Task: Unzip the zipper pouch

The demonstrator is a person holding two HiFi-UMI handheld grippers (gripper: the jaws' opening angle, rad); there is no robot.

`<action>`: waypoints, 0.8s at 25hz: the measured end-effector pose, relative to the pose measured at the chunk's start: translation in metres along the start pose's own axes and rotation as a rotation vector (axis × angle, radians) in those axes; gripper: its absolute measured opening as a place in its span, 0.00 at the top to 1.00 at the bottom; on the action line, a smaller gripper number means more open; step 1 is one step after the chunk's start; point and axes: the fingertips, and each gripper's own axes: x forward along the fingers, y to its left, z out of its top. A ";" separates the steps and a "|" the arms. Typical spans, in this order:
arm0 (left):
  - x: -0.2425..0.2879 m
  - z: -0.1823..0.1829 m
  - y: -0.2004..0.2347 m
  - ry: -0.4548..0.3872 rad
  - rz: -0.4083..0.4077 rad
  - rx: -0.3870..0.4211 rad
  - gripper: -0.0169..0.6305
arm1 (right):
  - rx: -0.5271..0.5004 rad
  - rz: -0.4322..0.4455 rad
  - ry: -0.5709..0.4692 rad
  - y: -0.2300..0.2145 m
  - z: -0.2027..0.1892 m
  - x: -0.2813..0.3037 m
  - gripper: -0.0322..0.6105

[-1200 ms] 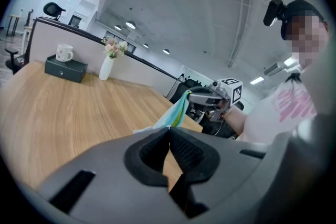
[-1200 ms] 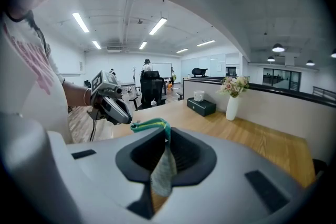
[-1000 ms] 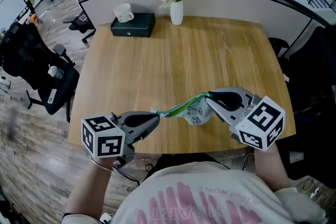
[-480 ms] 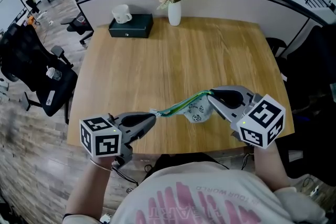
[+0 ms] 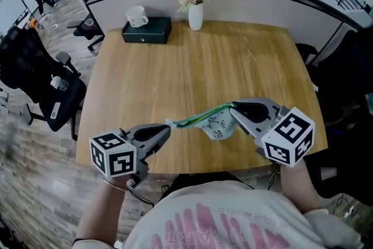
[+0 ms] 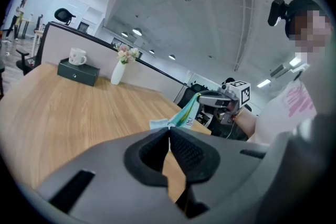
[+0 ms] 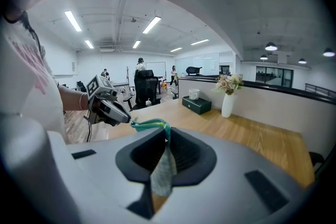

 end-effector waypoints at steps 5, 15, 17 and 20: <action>-0.002 0.004 0.020 -0.062 0.040 -0.015 0.96 | 0.017 -0.024 -0.010 0.002 0.005 0.013 0.90; 0.001 0.022 0.064 -0.183 0.139 -0.013 0.95 | 0.108 -0.101 -0.055 0.005 0.014 0.034 0.90; 0.004 0.024 0.071 -0.200 0.156 -0.019 0.95 | 0.133 -0.118 -0.070 0.006 0.014 0.036 0.90; 0.010 0.027 0.075 -0.219 0.163 -0.025 0.95 | 0.170 -0.142 -0.096 0.005 0.015 0.037 0.90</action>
